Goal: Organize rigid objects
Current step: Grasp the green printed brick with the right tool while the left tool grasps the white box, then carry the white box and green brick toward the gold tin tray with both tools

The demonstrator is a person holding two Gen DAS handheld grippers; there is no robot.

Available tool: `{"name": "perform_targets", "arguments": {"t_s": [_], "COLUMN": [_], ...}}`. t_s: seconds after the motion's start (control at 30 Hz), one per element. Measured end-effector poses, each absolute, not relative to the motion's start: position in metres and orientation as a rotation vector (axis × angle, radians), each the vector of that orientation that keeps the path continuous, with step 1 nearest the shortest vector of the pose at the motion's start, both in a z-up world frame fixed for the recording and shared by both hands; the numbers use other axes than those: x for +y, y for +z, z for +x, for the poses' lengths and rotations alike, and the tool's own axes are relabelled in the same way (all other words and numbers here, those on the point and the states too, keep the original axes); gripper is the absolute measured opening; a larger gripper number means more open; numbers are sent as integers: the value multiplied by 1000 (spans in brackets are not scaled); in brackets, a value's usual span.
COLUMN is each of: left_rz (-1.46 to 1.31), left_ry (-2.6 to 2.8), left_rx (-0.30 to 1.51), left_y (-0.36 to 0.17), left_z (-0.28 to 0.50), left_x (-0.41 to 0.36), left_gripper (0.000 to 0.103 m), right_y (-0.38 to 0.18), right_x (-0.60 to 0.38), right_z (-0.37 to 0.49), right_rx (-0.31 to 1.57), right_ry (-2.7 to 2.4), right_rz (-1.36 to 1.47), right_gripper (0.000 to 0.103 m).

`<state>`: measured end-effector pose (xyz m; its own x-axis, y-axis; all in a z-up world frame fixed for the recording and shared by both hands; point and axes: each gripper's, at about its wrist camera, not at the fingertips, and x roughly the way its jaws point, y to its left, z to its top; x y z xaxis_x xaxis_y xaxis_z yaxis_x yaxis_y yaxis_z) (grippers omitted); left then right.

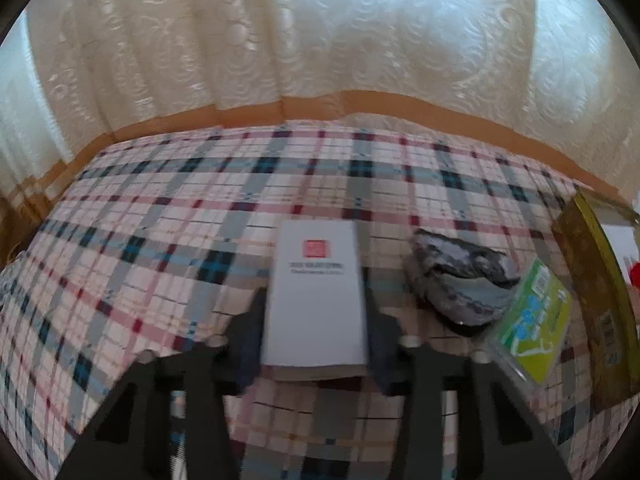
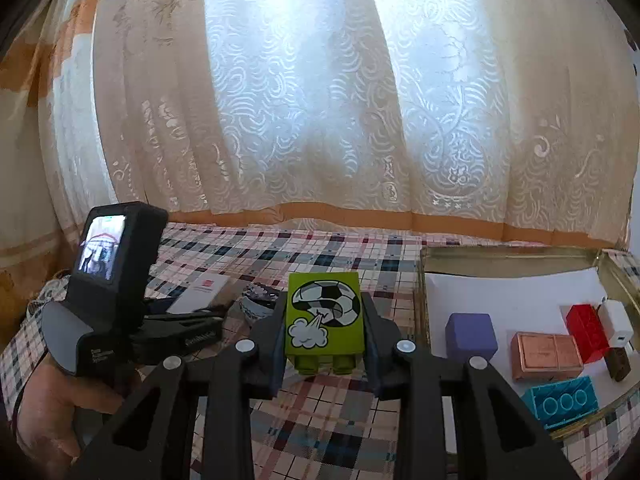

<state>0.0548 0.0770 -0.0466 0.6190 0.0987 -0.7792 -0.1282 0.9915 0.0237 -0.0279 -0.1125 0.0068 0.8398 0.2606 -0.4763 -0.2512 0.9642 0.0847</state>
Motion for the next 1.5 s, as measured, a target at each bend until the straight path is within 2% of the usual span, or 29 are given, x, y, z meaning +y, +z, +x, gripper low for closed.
{"name": "perform_targets", "arguments": {"t_s": [0.13,0.3,0.4,1.5], "left_rz": [-91,-87,-32,-34], "left_ry": [91,86,137,107], "left_rx": [832,578,504,476], "left_y": [-40,-11,-4,1], "left_z": [45,3,-8,-23], "left_x": [83,80,71,55], "left_gripper": [41,41,41,41], "right_y": [7,9,11,17], "right_x": [-115,-118,-120,-135], "right_z": [-30,-33,-37,-45], "right_rx": [491,463,437,400], "right_ry": [261,242,209,144], "right_rz": [22,26,16,-21], "right_gripper": [34,34,34,34]}}
